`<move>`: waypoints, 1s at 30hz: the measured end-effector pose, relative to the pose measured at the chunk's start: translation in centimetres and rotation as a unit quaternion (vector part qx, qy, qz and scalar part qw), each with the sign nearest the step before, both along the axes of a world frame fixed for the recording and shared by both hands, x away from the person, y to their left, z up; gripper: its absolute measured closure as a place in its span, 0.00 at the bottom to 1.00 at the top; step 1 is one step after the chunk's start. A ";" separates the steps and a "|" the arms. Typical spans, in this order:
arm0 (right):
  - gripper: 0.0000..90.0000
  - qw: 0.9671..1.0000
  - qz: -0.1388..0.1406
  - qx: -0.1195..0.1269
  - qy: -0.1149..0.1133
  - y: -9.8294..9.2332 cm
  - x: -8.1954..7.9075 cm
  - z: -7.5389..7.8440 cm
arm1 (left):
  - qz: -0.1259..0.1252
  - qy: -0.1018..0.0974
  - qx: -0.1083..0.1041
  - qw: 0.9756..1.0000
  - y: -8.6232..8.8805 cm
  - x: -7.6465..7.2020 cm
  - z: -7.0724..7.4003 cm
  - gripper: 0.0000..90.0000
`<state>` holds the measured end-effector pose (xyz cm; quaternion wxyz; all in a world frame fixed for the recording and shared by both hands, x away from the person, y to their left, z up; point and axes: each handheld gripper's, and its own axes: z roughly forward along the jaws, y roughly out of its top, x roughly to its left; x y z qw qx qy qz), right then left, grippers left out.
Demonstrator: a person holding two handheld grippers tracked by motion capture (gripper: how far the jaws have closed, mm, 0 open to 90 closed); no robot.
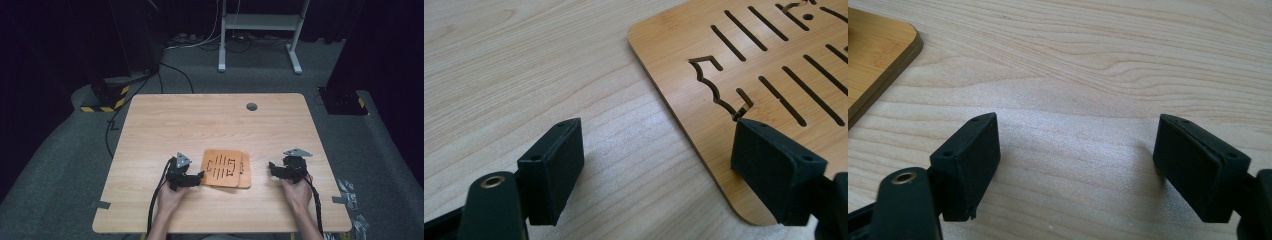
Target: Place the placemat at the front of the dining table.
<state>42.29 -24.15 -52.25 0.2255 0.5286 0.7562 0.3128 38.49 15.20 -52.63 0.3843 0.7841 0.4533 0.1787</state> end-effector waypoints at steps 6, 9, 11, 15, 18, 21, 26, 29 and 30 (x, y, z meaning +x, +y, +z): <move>0.25 1.000 0.010 -0.010 -0.018 0.1 -0.4 0.0 | 0.001 0.008 -0.008 1.000 0.1 0.1 0.0 0.23; 0.25 1.000 0.011 0.013 -0.024 0.0 -0.9 0.4 | 0.002 0.009 -0.009 1.000 0.1 0.1 0.0 0.23; 0.25 0.999 0.015 0.018 -0.029 0.0 -1.2 0.6 | 0.002 0.009 -0.009 1.000 0.1 0.2 0.0 0.23; 0.25 0.999 0.023 0.026 -0.037 0.0 -1.7 1.1 | 0.002 0.010 -0.009 1.000 0.1 0.2 0.0 0.23; 0.25 0.999 0.027 0.038 -0.028 0.1 -1.9 1.0 | 0.003 0.011 -0.010 1.000 0.1 0.2 0.0 0.23; 0.25 0.998 0.034 0.047 -0.023 0.2 -2.2 0.9 | 0.003 0.011 -0.010 1.000 0.1 0.2 0.0 0.23; 0.25 0.997 0.048 0.052 -0.022 0.7 -2.6 1.1 | 0.004 0.011 -0.011 1.000 0.1 0.2 -0.1 0.23; 0.25 0.996 0.062 0.063 -0.018 1.2 -3.0 1.2 | 0.004 0.011 -0.011 1.000 0.1 0.2 -0.1 0.23; 0.25 0.996 0.062 0.063 -0.018 1.2 -3.0 1.2 | 0.004 0.011 -0.011 1.000 0.1 0.2 -0.1 0.23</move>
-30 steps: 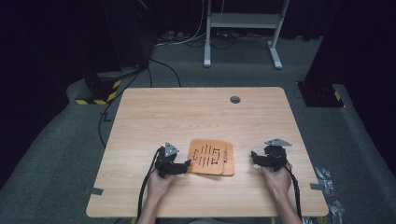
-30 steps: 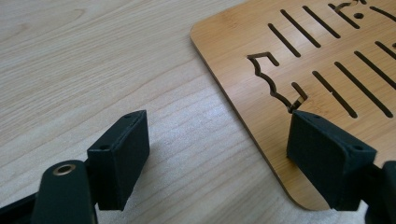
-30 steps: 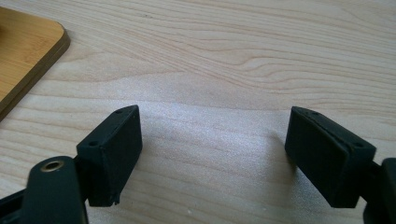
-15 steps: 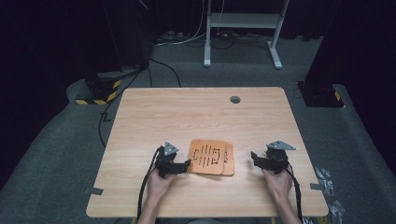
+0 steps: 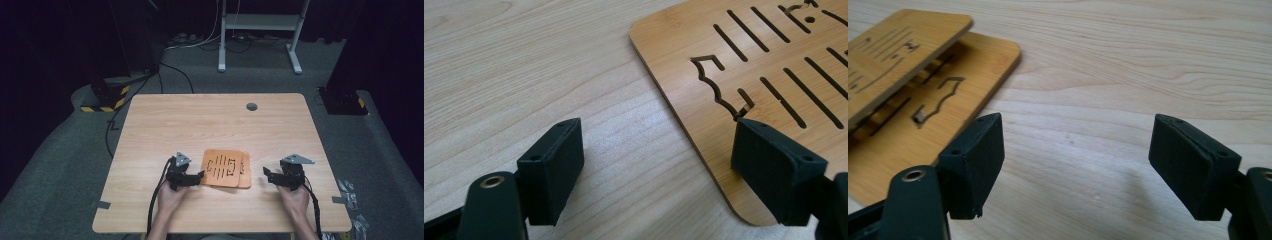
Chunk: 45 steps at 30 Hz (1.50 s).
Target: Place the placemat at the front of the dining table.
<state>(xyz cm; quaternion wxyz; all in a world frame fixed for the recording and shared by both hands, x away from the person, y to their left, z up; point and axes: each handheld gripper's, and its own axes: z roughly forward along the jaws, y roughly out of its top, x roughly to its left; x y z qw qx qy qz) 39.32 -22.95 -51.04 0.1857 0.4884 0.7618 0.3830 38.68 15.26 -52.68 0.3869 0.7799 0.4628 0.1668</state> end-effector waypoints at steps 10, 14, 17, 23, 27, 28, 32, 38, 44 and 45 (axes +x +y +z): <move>0.26 0.999 0.039 0.016 0.005 1.8 -0.4 0.1 | 0.000 0.000 0.000 1.000 0.0 0.0 0.0 0.23; 0.26 0.999 0.050 0.018 0.004 2.5 -0.6 0.1 | -0.001 -0.001 0.001 1.000 0.0 0.0 0.0 0.23; 0.26 0.998 0.061 0.017 0.005 3.0 -0.7 0.1 | -0.002 -0.001 0.002 1.000 0.0 0.0 0.0 0.23; 0.26 0.997 0.074 0.029 0.002 3.9 -0.9 0.2 | -0.001 -0.001 0.002 1.000 0.0 0.0 0.0 0.23; 0.25 0.996 0.086 0.032 0.002 4.6 -0.9 0.3 | -0.001 -0.001 0.001 1.000 0.0 0.0 0.0 0.23; 0.25 0.996 0.086 0.032 0.002 4.6 -0.9 0.3 | -0.001 -0.001 0.001 1.000 0.0 0.0 0.0 0.23; 0.25 0.995 0.095 0.041 0.004 5.2 -0.8 0.5 | 0.000 -0.001 0.001 1.000 0.0 0.0 0.0 0.23; 0.24 0.993 0.108 0.038 0.007 6.3 -0.9 0.7 | -0.001 0.000 0.002 1.000 0.0 0.0 0.0 0.23; 0.23 0.992 0.120 0.046 0.003 7.0 -0.8 0.9 | 0.000 0.000 0.001 1.000 0.0 0.1 0.0 0.23; 0.23 0.991 0.122 0.046 0.005 7.1 -0.8 0.8 | 0.000 0.000 0.001 1.000 0.0 0.1 0.0 0.23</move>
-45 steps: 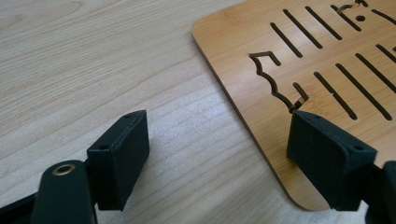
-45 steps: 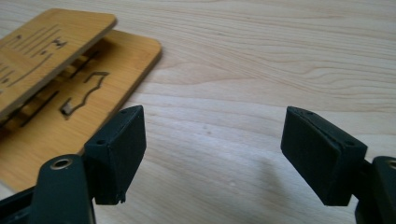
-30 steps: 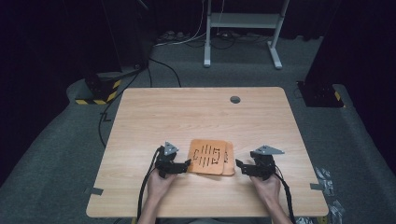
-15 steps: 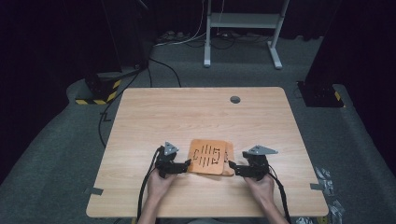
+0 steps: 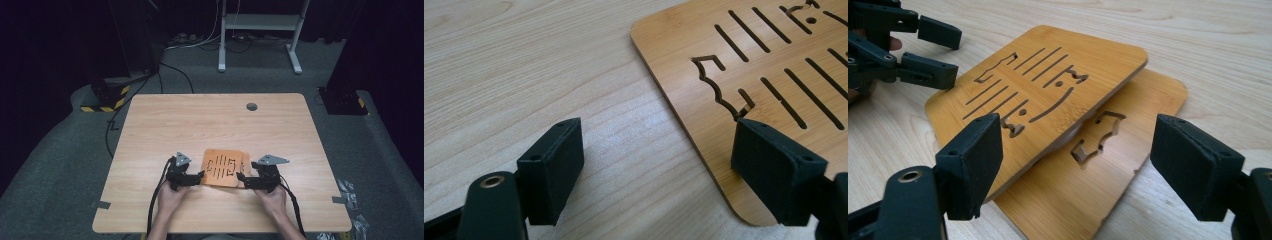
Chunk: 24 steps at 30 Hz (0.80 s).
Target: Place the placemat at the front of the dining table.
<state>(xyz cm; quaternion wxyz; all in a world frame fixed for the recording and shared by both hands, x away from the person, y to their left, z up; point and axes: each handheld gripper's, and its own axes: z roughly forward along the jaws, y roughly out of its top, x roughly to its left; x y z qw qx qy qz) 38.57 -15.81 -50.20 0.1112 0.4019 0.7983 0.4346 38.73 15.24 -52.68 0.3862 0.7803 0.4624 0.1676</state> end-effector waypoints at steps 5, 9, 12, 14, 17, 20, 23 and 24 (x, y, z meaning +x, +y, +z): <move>0.23 1.000 0.005 -0.001 0.011 0.7 0.1 -0.3 | 0.000 0.000 0.000 1.000 0.0 0.0 0.0 0.23; 0.22 1.000 0.010 0.003 0.016 1.0 0.3 -0.5 | 0.001 0.000 0.000 1.000 0.0 0.0 0.0 0.23; 0.21 1.000 0.016 0.003 0.021 1.5 0.4 -0.7 | 0.001 0.000 0.000 1.000 0.0 0.0 0.0 0.23; 0.21 1.000 0.018 0.002 0.024 1.8 0.4 -0.7 | 0.000 0.000 0.000 1.000 0.0 0.0 0.0 0.23; 0.21 0.999 0.022 0.002 0.024 2.0 0.5 -0.7 | 0.001 0.000 -0.001 1.000 0.0 0.0 0.0 0.23; 0.21 0.999 0.024 0.001 0.027 2.4 0.7 -0.8 | 0.001 -0.001 -0.001 1.000 0.0 0.0 0.0 0.23; 0.21 0.999 0.025 0.001 0.035 2.6 0.7 -0.9 | 0.001 -0.001 0.000 1.000 0.0 0.0 0.0 0.23; 0.21 0.999 0.025 -0.003 0.037 2.7 0.7 -1.0 | 0.000 -0.001 -0.001 1.000 0.0 0.0 0.0 0.24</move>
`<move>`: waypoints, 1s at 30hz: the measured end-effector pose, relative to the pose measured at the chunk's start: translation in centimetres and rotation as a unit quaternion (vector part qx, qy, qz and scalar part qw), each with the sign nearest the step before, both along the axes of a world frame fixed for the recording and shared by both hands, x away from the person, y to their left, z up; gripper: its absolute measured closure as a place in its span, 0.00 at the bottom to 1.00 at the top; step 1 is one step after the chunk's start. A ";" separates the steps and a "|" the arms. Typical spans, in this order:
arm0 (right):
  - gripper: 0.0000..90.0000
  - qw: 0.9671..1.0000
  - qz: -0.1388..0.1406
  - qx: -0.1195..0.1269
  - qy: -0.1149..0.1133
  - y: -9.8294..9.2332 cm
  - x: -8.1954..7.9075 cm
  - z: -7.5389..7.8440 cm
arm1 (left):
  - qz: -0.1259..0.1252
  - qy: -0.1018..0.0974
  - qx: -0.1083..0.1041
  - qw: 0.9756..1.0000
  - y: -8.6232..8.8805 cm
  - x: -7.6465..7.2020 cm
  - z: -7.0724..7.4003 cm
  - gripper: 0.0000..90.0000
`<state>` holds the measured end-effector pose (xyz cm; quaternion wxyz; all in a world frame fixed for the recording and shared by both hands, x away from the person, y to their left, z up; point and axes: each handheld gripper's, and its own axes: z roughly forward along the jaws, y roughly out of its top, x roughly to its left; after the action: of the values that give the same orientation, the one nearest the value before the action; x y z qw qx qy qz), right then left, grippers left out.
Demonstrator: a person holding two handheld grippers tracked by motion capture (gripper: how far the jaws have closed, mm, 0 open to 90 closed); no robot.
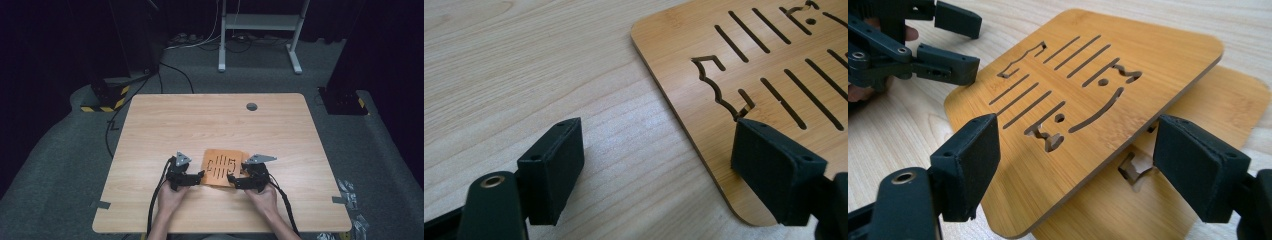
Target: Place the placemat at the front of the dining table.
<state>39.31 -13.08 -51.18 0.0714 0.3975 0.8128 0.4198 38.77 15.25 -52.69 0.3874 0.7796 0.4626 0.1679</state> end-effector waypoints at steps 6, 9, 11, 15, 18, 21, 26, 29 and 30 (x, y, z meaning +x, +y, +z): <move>0.22 1.000 0.004 0.002 0.010 0.2 0.1 -0.3 | 0.000 0.000 0.001 1.000 0.0 0.0 0.0 0.24; 0.22 1.000 0.001 0.004 0.008 0.4 0.1 -0.4 | 0.000 0.000 0.001 1.000 0.0 0.0 0.0 0.24; 0.22 1.000 0.004 0.002 0.008 0.5 0.1 -0.3 | 0.001 0.000 0.001 1.000 0.0 0.0 0.0 0.24; 0.22 1.000 0.004 0.001 0.006 0.5 0.0 -0.3 | 0.001 0.000 0.000 1.000 0.0 0.0 0.0 0.24; 0.23 1.000 0.000 0.007 0.000 0.4 -0.1 -0.2 | 0.001 0.000 0.000 1.000 0.0 0.0 0.0 0.24; 0.24 1.000 0.000 0.012 -0.002 0.4 -0.2 -0.1 | 0.002 0.003 -0.002 1.000 0.0 0.0 0.0 0.24; 0.25 1.000 0.002 0.022 -0.011 0.3 -0.5 0.4 | 0.004 0.005 -0.007 1.000 0.0 0.0 0.0 0.25; 0.26 1.000 0.001 0.021 -0.016 0.3 -0.6 0.6 | 0.009 0.006 -0.012 1.000 -0.1 0.0 0.0 0.25; 0.26 1.000 -0.001 0.022 -0.017 0.4 -0.6 0.6 | 0.008 0.006 -0.013 1.000 -0.1 0.1 0.0 0.26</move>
<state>38.71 -12.67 -50.58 0.0770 0.3923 0.8020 0.4439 38.85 15.15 -52.65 0.3933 0.7717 0.4733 0.1608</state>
